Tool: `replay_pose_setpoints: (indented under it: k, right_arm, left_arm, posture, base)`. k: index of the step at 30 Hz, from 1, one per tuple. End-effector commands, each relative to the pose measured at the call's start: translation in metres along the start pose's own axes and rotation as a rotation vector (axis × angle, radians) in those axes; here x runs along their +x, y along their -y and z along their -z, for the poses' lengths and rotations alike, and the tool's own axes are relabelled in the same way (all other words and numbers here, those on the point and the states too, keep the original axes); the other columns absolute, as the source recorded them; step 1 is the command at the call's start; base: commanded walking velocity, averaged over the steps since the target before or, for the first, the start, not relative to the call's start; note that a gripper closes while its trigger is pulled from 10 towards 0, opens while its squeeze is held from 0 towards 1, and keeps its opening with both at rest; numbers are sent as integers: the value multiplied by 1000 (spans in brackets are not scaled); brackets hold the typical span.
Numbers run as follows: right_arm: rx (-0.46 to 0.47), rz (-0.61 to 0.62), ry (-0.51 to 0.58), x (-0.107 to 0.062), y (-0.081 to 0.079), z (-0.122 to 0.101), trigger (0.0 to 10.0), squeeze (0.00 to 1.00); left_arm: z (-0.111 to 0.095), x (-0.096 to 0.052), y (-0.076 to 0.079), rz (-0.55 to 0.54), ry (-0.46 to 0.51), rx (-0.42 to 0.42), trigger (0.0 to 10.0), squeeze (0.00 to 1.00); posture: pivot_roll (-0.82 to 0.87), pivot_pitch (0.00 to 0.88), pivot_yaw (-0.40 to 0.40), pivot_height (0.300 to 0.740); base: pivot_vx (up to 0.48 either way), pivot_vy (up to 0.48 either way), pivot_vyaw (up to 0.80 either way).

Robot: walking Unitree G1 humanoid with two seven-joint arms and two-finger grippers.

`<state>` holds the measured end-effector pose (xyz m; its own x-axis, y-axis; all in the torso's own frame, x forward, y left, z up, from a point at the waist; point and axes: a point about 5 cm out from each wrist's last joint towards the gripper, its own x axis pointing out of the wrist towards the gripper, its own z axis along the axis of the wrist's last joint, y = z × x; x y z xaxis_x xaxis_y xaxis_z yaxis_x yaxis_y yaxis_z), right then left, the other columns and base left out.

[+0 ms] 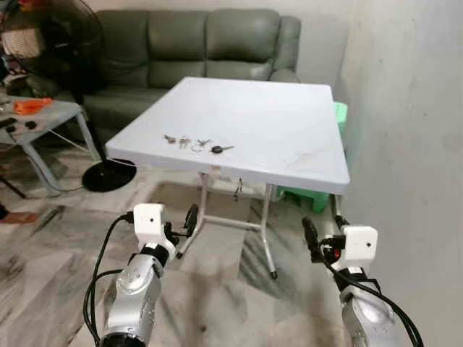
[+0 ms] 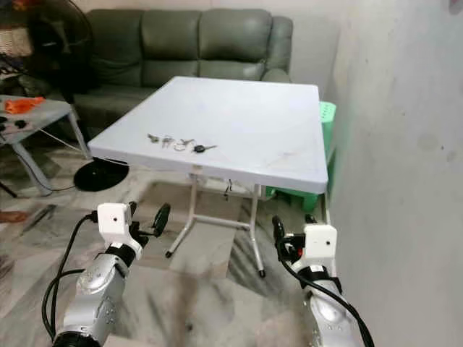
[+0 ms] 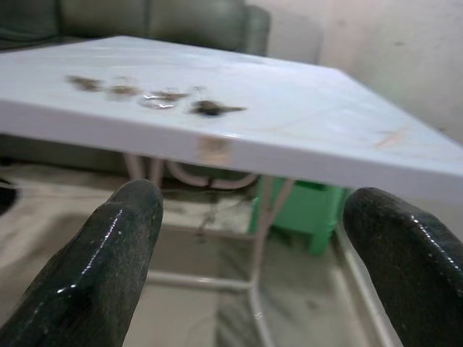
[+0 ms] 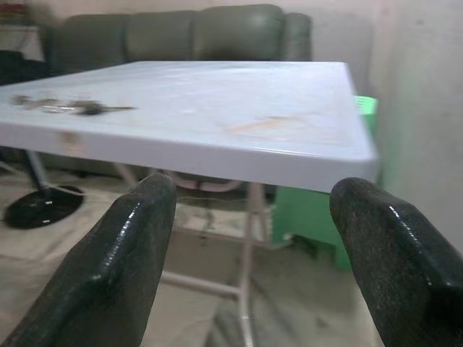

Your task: Hang keys on a hook

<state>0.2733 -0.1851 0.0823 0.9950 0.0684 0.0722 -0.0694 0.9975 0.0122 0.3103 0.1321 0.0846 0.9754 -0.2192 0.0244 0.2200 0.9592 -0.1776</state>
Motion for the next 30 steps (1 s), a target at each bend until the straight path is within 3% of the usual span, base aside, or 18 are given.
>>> replay_pose_setpoints:
  k: [1,30]
  right_arm:
    - [2,11,6,0,3,-1,10000,0]
    - [-4,2,9,0,3,-3,10000,0]
  left_arm:
    - [-1,1,3,13,2,5,10000,0]
    - [0,1,4,2,3,-2,10000,0]
  posture:
    - [-48,0,13,740]
    - [-51,0,4,740]
  base:
    - [330,292,0]
    - [11,407,0]
